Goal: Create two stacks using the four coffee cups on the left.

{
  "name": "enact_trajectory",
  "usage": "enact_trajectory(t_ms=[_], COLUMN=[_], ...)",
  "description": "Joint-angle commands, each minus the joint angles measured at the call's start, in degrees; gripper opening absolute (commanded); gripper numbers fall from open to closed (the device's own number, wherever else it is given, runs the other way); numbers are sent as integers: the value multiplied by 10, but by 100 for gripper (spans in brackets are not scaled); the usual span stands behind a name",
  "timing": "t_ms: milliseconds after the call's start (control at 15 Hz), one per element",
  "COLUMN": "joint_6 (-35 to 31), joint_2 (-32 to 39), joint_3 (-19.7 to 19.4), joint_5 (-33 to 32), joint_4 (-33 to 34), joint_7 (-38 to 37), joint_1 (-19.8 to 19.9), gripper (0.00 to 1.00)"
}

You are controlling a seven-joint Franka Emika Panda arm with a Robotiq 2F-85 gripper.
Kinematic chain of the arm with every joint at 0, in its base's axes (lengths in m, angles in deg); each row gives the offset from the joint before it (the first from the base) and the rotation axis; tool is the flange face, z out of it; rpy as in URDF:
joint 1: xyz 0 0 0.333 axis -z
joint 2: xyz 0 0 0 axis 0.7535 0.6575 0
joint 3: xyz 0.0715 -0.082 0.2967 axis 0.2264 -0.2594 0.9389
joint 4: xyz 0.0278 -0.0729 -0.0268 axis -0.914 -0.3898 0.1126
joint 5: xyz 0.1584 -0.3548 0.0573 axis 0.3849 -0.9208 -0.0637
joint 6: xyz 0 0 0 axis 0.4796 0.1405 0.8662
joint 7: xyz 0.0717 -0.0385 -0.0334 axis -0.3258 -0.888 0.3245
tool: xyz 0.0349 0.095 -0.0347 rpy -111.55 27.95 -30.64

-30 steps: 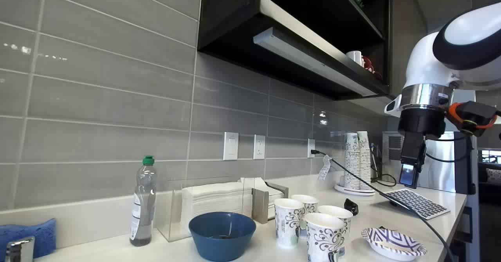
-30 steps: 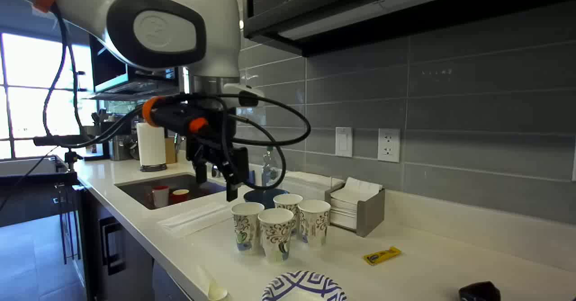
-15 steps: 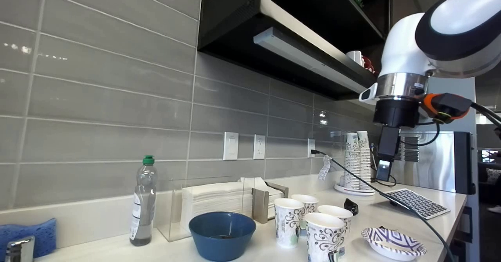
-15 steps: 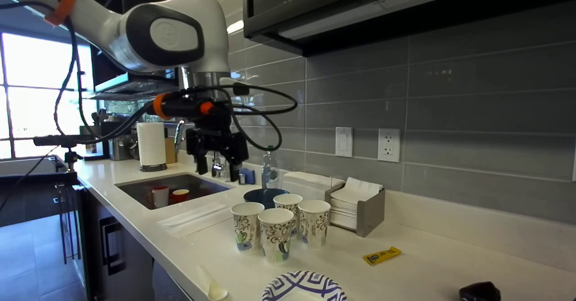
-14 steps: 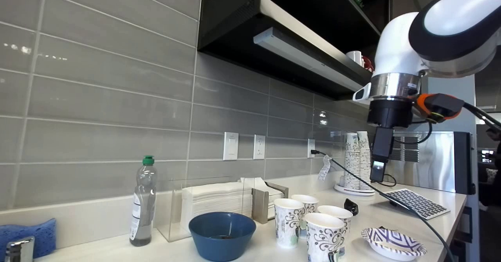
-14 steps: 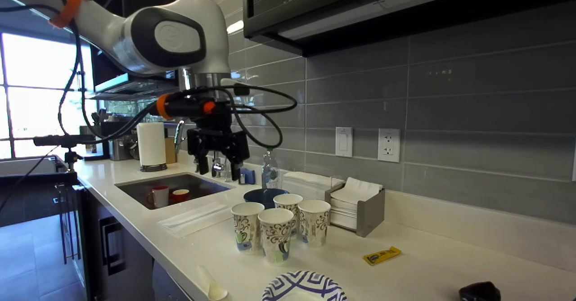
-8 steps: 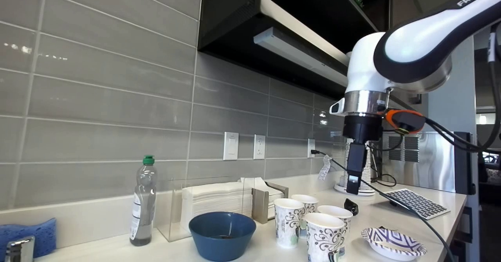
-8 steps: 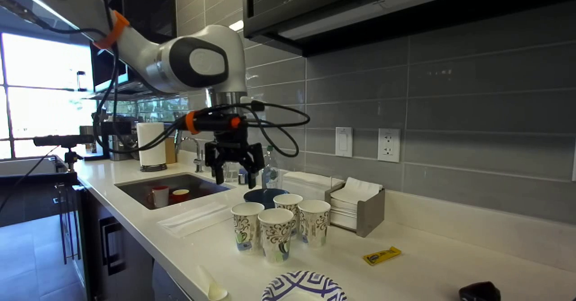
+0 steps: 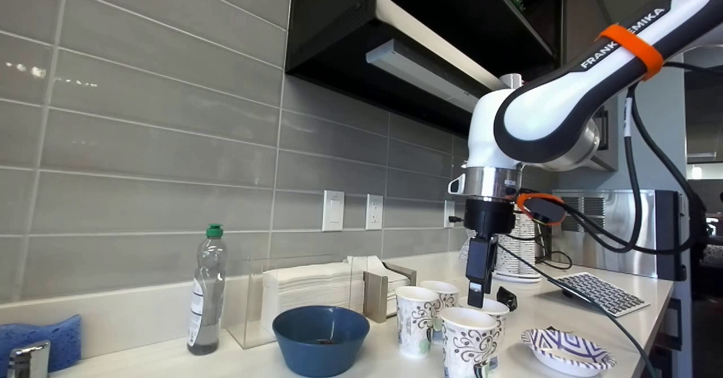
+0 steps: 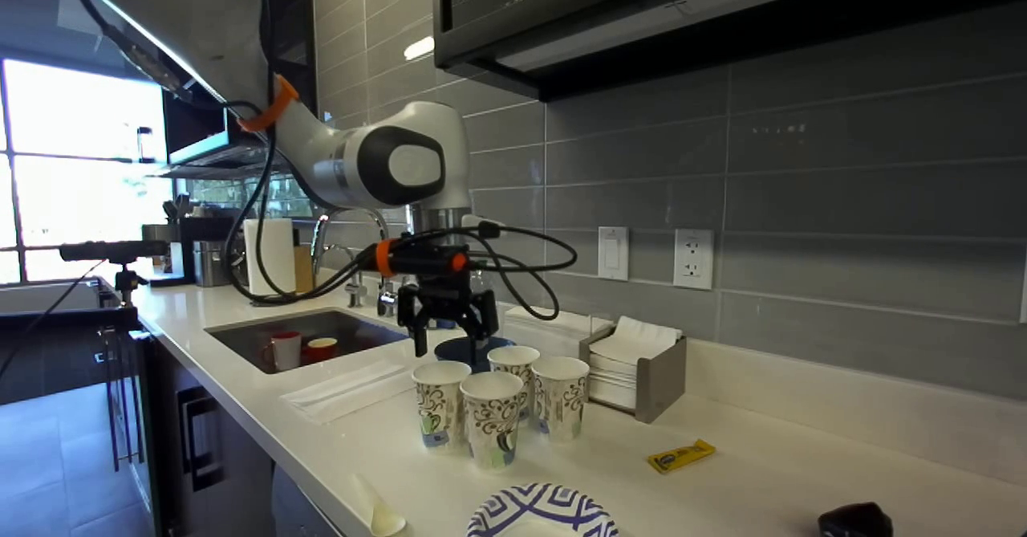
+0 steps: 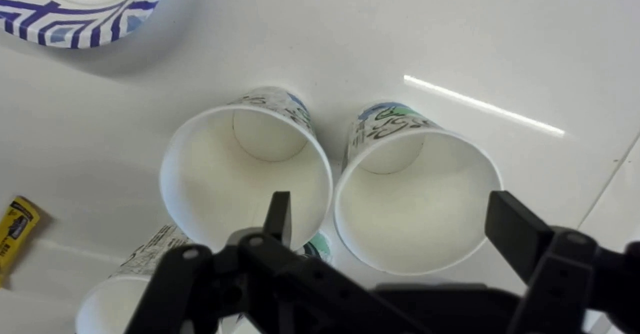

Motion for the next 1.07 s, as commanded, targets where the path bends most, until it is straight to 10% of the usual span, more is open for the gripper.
enact_trajectory(t_ms=[0,267,400,1000], joint_6=[-11,-20,-20,-12], joint_2=[41,63,71,86], joint_3=[-1,0,-1,-1], joint_5=[-8,-9,-8,-7], joint_4=[24,33,39,53], joint_7=[5,3,4,5], joint_1=[4,7,9,15], gripper=[100,100,74,11])
